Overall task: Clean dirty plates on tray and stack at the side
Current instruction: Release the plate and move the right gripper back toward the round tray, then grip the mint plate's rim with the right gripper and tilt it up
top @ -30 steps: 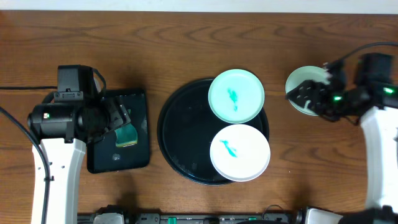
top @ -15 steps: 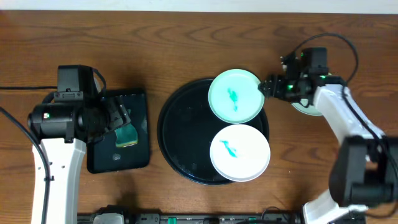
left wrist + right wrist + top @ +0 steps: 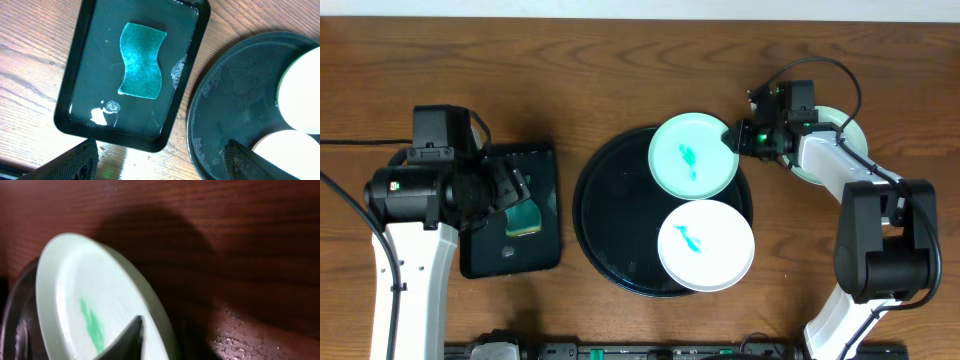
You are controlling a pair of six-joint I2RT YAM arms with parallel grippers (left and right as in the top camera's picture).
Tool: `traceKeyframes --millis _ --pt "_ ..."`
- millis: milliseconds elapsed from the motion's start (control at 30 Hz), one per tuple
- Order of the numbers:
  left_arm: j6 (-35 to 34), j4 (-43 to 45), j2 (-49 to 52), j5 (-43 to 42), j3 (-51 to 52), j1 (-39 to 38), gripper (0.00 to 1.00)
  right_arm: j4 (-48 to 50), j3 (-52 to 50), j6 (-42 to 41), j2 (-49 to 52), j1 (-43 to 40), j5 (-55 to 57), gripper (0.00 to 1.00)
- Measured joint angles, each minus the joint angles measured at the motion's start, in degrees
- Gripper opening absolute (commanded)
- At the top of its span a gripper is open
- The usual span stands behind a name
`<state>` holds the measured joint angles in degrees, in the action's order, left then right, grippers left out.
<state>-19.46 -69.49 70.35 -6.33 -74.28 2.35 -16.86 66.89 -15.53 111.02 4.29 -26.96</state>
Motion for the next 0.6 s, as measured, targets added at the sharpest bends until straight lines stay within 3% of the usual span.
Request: traceKeyframes --millis 100,600 --pt "0.02 -0.02 0.0 0.02 0.0 0.0 0.81 -0.48 0.0 -0.61 0.0 0.13 0.02 0.01" --pt "0.02 -0.13 0.0 0.0 0.0 0.0 0.81 -4.44 0.0 -1.22 -0.35 1.2 -2.62 0.01"
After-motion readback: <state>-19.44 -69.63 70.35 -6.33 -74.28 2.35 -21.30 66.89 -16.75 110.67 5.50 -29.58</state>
